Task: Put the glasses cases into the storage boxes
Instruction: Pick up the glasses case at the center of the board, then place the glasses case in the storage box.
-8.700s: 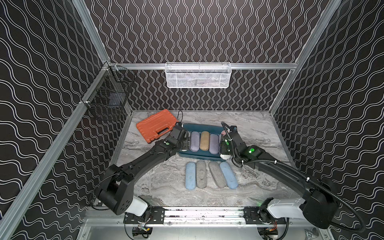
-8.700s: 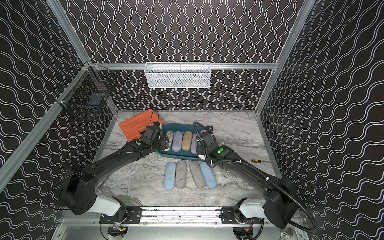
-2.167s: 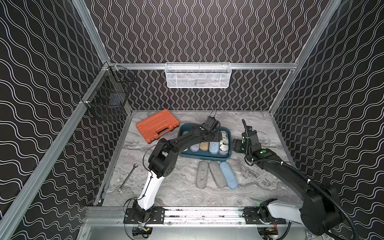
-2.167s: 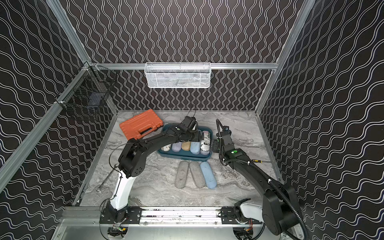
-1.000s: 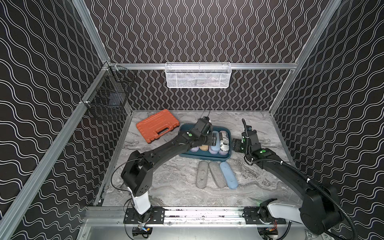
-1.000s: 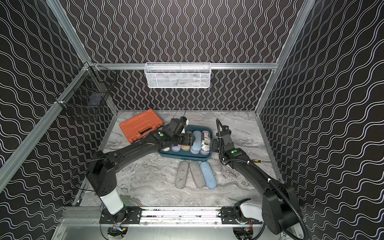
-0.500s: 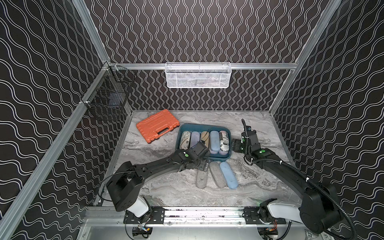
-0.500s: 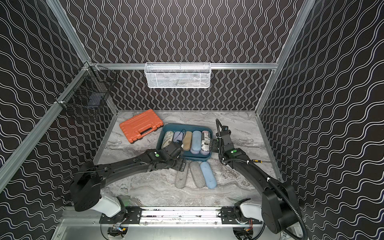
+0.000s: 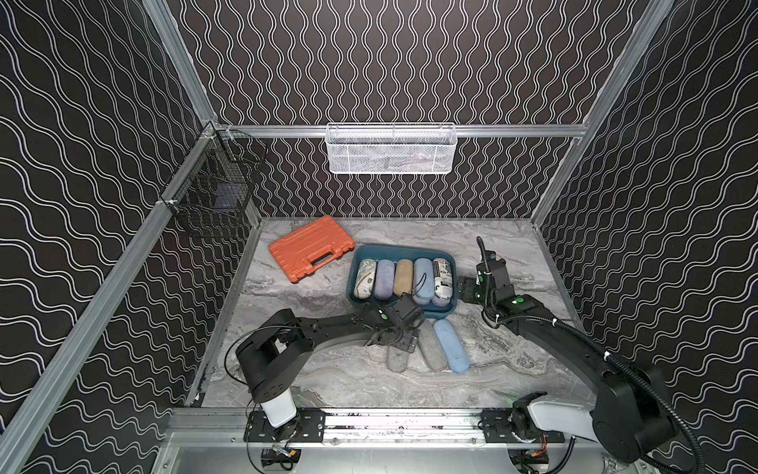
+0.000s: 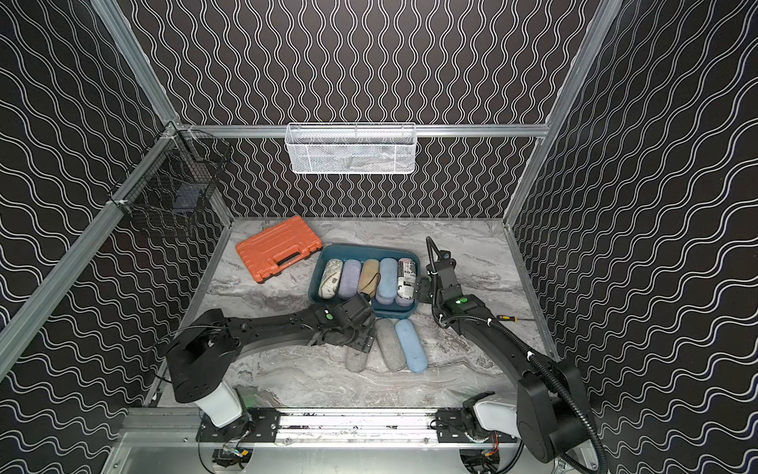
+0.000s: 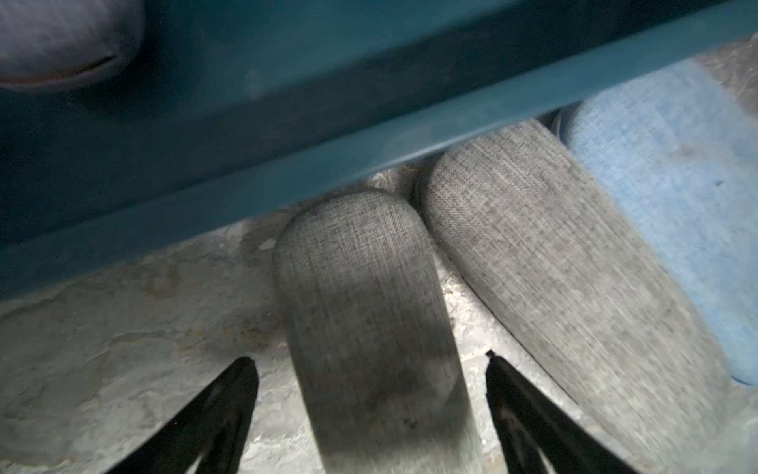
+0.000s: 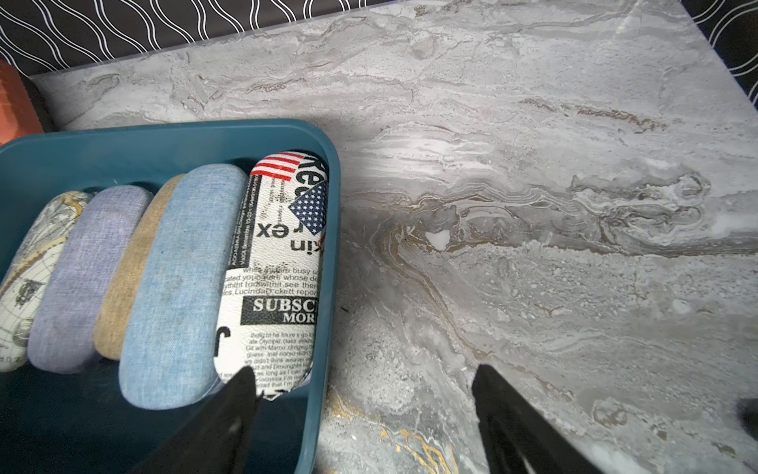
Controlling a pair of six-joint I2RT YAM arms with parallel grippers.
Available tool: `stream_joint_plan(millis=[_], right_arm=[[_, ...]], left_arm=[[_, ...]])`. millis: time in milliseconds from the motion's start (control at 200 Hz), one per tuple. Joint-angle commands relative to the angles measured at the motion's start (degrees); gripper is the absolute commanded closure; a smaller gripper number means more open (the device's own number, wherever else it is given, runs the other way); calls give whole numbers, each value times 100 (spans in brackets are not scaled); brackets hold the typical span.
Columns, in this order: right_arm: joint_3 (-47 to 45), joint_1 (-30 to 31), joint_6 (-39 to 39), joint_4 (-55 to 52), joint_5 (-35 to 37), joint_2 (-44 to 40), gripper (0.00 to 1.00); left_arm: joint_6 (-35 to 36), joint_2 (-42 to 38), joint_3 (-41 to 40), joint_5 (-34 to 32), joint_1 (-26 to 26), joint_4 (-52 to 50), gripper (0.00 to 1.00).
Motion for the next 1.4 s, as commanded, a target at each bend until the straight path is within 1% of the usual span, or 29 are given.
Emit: stream_joint_plan(millis=[0, 150, 410, 586, 871, 1141, 1266, 1396], right_arm=[[-17, -1, 48, 144, 15, 2, 16], [-8, -5, 49, 156, -29, 37, 16], [18, -5, 42, 130, -31, 24, 16], [-19, -8, 57, 160, 16, -38, 16], [38, -5, 73, 147, -22, 22, 16], [30, -12, 73, 138, 1, 5, 16], [54, -7, 62, 122, 9, 4, 16], [15, -14, 75, 142, 65, -60, 16]], left_arm=[[-69, 81, 34, -85, -20, 76, 12], [-97, 161, 2, -76, -55, 95, 16], [-132, 293, 52, -77, -121, 69, 28], [-141, 126, 19, -161, -152, -51, 35], [-30, -749, 15, -396, -205, -667, 37], [320, -1623, 361, -230, -196, -1235, 37], [536, -1601, 817, -287, -85, -1304, 37], [746, -1231, 1249, -274, 201, -1099, 36]])
